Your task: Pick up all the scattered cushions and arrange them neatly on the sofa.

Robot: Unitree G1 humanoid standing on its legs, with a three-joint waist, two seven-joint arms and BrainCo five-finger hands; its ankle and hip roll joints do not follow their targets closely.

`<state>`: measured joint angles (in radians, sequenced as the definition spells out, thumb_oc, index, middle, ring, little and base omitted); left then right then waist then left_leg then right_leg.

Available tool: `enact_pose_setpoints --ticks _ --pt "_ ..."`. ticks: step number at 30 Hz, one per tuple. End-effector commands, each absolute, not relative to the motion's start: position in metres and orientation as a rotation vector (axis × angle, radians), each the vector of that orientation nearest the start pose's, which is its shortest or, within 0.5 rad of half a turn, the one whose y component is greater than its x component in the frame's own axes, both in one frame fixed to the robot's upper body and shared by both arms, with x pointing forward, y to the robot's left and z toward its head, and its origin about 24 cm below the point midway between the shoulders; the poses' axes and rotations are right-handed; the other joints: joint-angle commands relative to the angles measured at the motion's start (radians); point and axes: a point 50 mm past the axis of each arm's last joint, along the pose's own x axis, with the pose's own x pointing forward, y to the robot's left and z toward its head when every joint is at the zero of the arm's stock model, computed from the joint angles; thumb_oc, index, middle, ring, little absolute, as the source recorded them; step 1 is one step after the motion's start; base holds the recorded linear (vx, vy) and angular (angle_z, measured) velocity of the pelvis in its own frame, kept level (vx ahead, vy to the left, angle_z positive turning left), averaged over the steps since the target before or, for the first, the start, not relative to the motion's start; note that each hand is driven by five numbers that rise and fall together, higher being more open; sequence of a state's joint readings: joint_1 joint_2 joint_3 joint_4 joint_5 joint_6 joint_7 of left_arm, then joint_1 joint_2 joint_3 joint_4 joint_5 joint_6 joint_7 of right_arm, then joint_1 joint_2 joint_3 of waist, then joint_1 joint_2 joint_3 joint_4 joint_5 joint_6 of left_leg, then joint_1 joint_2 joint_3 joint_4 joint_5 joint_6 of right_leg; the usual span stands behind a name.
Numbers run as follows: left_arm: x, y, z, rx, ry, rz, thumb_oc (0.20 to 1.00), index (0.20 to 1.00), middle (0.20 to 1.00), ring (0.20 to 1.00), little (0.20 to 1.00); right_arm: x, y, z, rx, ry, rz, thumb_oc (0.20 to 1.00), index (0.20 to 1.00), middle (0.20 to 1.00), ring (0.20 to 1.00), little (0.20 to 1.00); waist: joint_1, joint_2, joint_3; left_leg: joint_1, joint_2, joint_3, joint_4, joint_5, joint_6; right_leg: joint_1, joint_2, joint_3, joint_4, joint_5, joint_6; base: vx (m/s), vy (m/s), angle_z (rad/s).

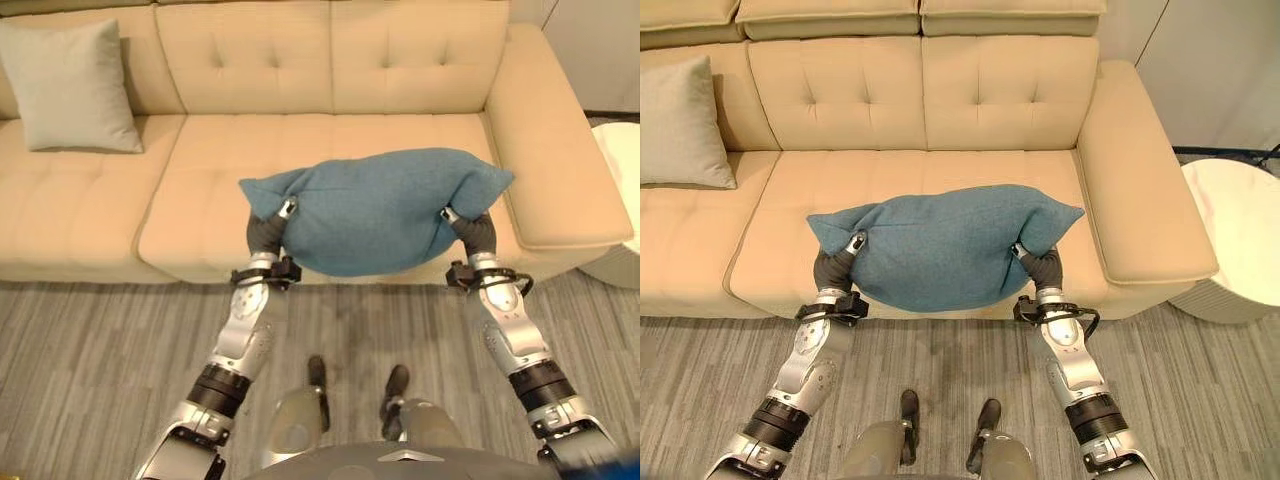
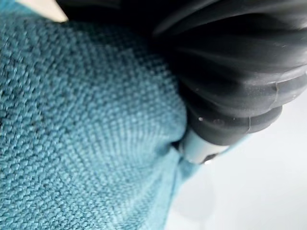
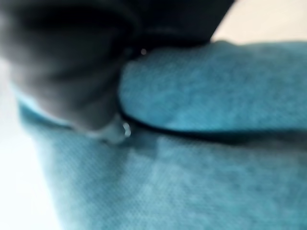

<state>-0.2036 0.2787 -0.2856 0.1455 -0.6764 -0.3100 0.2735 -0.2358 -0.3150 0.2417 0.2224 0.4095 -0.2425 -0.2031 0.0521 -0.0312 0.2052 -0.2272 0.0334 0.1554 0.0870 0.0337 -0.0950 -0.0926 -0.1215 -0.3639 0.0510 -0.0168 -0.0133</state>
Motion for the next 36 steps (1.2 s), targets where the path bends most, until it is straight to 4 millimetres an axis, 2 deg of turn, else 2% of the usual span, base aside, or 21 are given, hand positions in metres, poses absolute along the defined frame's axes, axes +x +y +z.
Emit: enact_pose_setpoints --ticks 1,3,4,6,7,9,10,12,13,14,15,16,18,19,21,23,26,28,31,34,36 --pt "0.283 0.133 0.112 -0.393 -0.366 -0.145 0.2 0.2 0.2 0.2 0.2 0.296 -0.113 0.104 0.185 -0.343 0.218 0.2 0.2 0.2 0.2 0.2 0.056 -0.065 -0.082 0.026 -0.027 0.006 0.021 0.036 0.03 0.179 0.052 0.027 -0.012 -0.012 0.141 0.45 0.22 -1.01" --pt "0.278 0.135 0.106 -0.391 -0.343 -0.148 0.2 0.2 0.2 0.2 0.2 0.293 -0.109 0.101 0.185 -0.33 0.235 0.2 0.2 0.2 0.2 0.2 0.081 -0.069 -0.091 0.061 -0.047 0.011 0.028 -0.006 0.06 0.169 0.024 0.038 0.065 0.014 0.171 0.24 0.206 -0.43" --pt "0.277 0.134 0.105 -0.391 -0.341 -0.155 0.2 0.2 0.2 0.2 0.2 0.293 -0.107 0.1 0.184 -0.327 0.241 0.2 0.2 0.2 0.2 0.2 0.083 -0.071 -0.081 0.073 -0.053 0.014 0.032 -0.014 0.073 0.145 0.008 0.048 0.14 0.061 0.201 0.13 0.21 -0.33" --pt "0.275 0.134 0.103 -0.383 -0.331 -0.164 0.2 0.2 0.2 0.2 0.2 0.295 -0.103 0.102 0.18 -0.331 0.254 0.2 0.2 0.2 0.2 0.2 0.071 -0.042 -0.064 0.12 -0.055 0.004 0.033 -0.046 0.117 0.056 -0.036 0.046 0.335 0.143 0.255 0.16 0.29 -0.27" --pt "0.274 0.133 0.102 -0.364 -0.326 -0.17 0.2 0.2 0.2 0.2 0.2 0.293 -0.101 0.102 0.181 -0.33 0.262 0.2 0.2 0.2 0.2 0.2 0.068 -0.031 -0.059 0.132 -0.058 -0.002 0.036 -0.061 0.128 0.028 -0.04 0.056 0.39 0.139 0.249 0.25 0.282 0.11" --pt "0.272 0.133 0.103 -0.356 -0.331 -0.179 0.2 0.2 0.2 0.2 0.2 0.293 -0.1 0.101 0.159 -0.329 0.271 0.2 0.2 0.2 0.2 0.2 0.062 -0.018 -0.065 0.178 -0.068 -0.028 0.009 -0.076 0.13 -0.016 -0.062 0.046 0.316 0.105 0.204 0.22 0.116 0.09" --pt "0.272 0.133 0.102 -0.356 -0.33 -0.179 0.2 0.2 0.2 0.2 0.2 0.293 -0.1 0.101 0.159 -0.329 0.271 0.2 0.2 0.2 0.2 0.2 0.06 -0.017 -0.063 0.182 -0.068 -0.03 0.007 -0.077 0.129 -0.011 -0.062 0.044 0.314 0.104 0.204 0.13 -0.005 -0.13" --pt "0.273 0.133 0.104 -0.353 -0.34 -0.183 0.2 0.2 0.2 0.2 0.2 0.294 -0.1 0.104 0.153 -0.34 0.276 0.2 0.2 0.2 0.2 0.2 0.063 -0.016 -0.066 0.201 -0.065 -0.036 -0.004 -0.087 0.119 -0.023 -0.099 0.012 0.209 0.1 0.187 0.16 -0.043 0.06" --pt "0.272 0.134 0.104 -0.347 -0.34 -0.182 0.2 0.2 0.2 0.2 0.2 0.294 -0.099 0.105 0.151 -0.341 0.276 0.2 0.2 0.2 0.2 0.2 0.065 -0.015 -0.066 0.214 -0.06 -0.038 -0.009 -0.095 0.112 -0.026 -0.117 -0.013 0.157 0.11 0.186 0.28 -0.124 0.16" --pt "0.272 0.137 0.103 -0.353 -0.336 -0.168 0.2 0.2 0.2 0.2 0.2 0.294 -0.099 0.103 0.144 -0.336 0.275 0.2 0.2 0.2 0.2 0.2 0.06 -0.019 -0.065 0.233 -0.054 -0.047 -0.01 -0.109 0.096 -0.035 -0.125 -0.022 0.051 0.14 0.191 0.28 -0.118 -0.07" --pt "0.271 0.138 0.102 -0.359 -0.331 -0.161 0.2 0.2 0.2 0.2 0.2 0.293 -0.1 0.103 0.136 -0.335 0.27 0.2 0.2 0.2 0.2 0.2 0.054 -0.019 -0.063 0.241 -0.054 -0.057 0.0 -0.118 0.095 -0.043 -0.121 0.006 0.055 0.159 0.199 0.32 -0.136 -0.06" --pt "0.272 0.138 0.102 -0.357 -0.331 -0.16 0.2 0.2 0.2 0.2 0.2 0.292 -0.103 0.104 0.126 -0.342 0.268 0.2 0.2 0.2 0.2 0.2 0.045 -0.025 -0.066 0.244 -0.054 -0.066 0.011 -0.127 0.09 -0.035 -0.102 0.037 0.058 0.147 0.204 0.24 -0.088 0.18" --pt "0.273 0.134 0.101 -0.366 -0.329 -0.176 0.2 0.2 0.2 0.2 0.2 0.292 -0.11 0.1 0.119 -0.329 0.247 0.2 0.2 0.2 0.2 0.2 0.042 -0.04 -0.079 0.251 -0.052 -0.066 0.024 -0.141 0.073 0.007 -0.087 0.011 0.013 0.139 0.193 0.27 -0.136 0.61" --pt "0.274 0.126 0.103 -0.396 -0.328 -0.206 0.2 0.2 0.2 0.2 0.2 0.292 -0.122 0.096 0.127 -0.316 0.198 0.2 0.2 0.2 0.2 0.2 0.025 -0.055 -0.089 0.236 -0.031 -0.052 0.06 -0.128 0.044 0.047 -0.066 -0.032 -0.014 0.126 0.183 0.26 -0.216 0.67" --pt "0.277 0.121 0.103 -0.409 -0.324 -0.22 0.2 0.2 0.2 0.2 0.2 0.292 -0.129 0.095 0.137 -0.312 0.164 0.2 0.2 0.2 0.2 0.2 0.003 -0.077 -0.099 0.197 0.032 0.014 0.175 -0.108 0.014 0.083 -0.06 -0.088 -0.047 0.119 0.166 0.22 -0.234 1.01" --pt "0.278 0.117 0.106 -0.406 -0.331 -0.239 0.2 0.2 0.2 0.2 0.2 0.293 -0.131 0.095 0.146 -0.308 0.155 0.2 0.2 0.2 0.2 0.2 0.004 -0.085 -0.095 0.171 0.051 0.024 0.247 -0.105 0.002 0.116 -0.04 -0.102 -0.078 0.106 0.15 0.14 -0.139 0.96" --pt "0.28 0.117 0.108 -0.399 -0.333 -0.228 0.2 0.2 0.2 0.2 0.2 0.294 -0.132 0.096 0.156 -0.309 0.147 0.2 0.2 0.2 0.2 0.2 0.013 -0.083 -0.086 0.127 0.034 0.014 0.211 -0.115 0.009 0.124 -0.028 -0.093 -0.089 0.087 0.144 0.08 -0.027 -0.13" --pt "0.281 0.117 0.107 -0.397 -0.328 -0.221 0.2 0.2 0.2 0.2 0.2 0.296 -0.132 0.096 0.147 -0.31 0.15 0.2 0.2 0.2 0.2 0.2 0.015 -0.081 -0.088 0.101 0.027 0.022 0.136 -0.094 0.022 0.129 -0.018 -0.082 -0.093 0.08 0.146 0.12 0.042 -0.28" --pt "0.282 0.117 0.108 -0.394 -0.335 -0.214 0.2 0.2 0.2 0.2 0.2 0.298 -0.129 0.095 0.141 -0.307 0.15 0.2 0.2 0.2 0.2 0.2 0.047 -0.069 -0.082 0.043 0.027 0.009 0.003 0.036 0.004 0.149 0.015 -0.058 -0.09 0.054 0.148 0.2 0.107 -0.25" --pt "0.28 0.121 0.108 -0.39 -0.336 -0.214 0.2 0.2 0.2 0.2 0.2 0.299 -0.125 0.095 0.151 -0.3 0.156 0.2 0.2 0.2 0.2 0.2 0.063 -0.075 -0.096 0.11 -0.001 -0.005 -0.028 0.008 0.03 0.156 0.0 -0.053 -0.024 0.038 0.16 0.23 0.229 -0.44" --pt "0.278 0.125 0.108 -0.375 -0.339 -0.207 0.2 0.2 0.2 0.2 0.2 0.3 -0.119 0.095 0.146 -0.297 0.175 0.2 0.2 0.2 0.2 0.2 0.076 -0.06 -0.1 0.16 -0.016 0.014 -0.035 -0.025 0.064 0.12 -0.058 -0.06 0.126 0.041 0.189 0.15 0.295 -0.14"
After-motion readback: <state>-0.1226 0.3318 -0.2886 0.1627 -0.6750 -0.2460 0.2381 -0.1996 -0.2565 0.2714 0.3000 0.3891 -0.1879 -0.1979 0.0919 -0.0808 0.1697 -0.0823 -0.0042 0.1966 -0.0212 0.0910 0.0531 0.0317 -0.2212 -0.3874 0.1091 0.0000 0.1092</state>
